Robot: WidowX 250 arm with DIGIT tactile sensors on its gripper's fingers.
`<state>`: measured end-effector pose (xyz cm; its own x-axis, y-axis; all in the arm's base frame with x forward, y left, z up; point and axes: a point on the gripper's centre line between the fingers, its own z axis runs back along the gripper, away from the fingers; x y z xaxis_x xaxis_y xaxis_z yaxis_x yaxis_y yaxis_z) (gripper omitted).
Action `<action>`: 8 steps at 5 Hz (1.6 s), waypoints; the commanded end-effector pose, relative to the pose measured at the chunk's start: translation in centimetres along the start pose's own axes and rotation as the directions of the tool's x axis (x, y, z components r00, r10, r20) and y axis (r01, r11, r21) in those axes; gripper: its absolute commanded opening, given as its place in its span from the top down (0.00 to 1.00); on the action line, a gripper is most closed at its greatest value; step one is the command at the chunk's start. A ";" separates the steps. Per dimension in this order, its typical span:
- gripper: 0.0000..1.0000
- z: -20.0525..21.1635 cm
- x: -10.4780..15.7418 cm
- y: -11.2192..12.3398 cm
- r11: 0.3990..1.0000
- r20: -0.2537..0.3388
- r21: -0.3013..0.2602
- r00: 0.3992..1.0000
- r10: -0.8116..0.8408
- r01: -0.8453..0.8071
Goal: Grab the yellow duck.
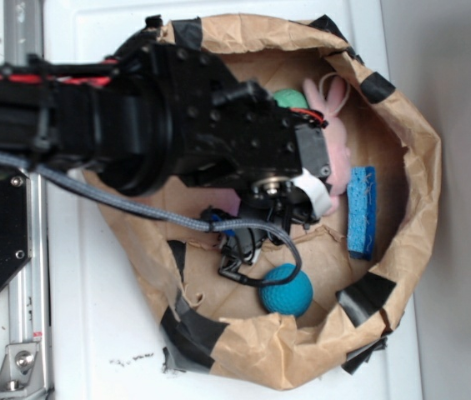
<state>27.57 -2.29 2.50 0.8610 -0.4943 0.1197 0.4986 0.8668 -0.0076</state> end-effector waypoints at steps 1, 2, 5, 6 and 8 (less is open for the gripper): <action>0.00 1.2 1.4 0.8 1.000 0.103 -0.010 0.995 0.013 -0.012; 0.00 1.0 1.6 1.0 1.000 0.110 0.000 0.994 0.020 -0.020; 1.00 0.0 0.9 1.0 0.998 0.081 -0.021 0.995 0.063 -0.061; 1.00 2.8 0.6 0.7 0.996 0.069 0.006 0.994 0.087 -0.088; 1.00 12.9 -0.6 0.8 0.965 0.201 -0.042 0.944 0.262 -0.259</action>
<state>25.90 -0.58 13.66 0.9380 -0.2416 0.2486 0.2733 0.9565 -0.1017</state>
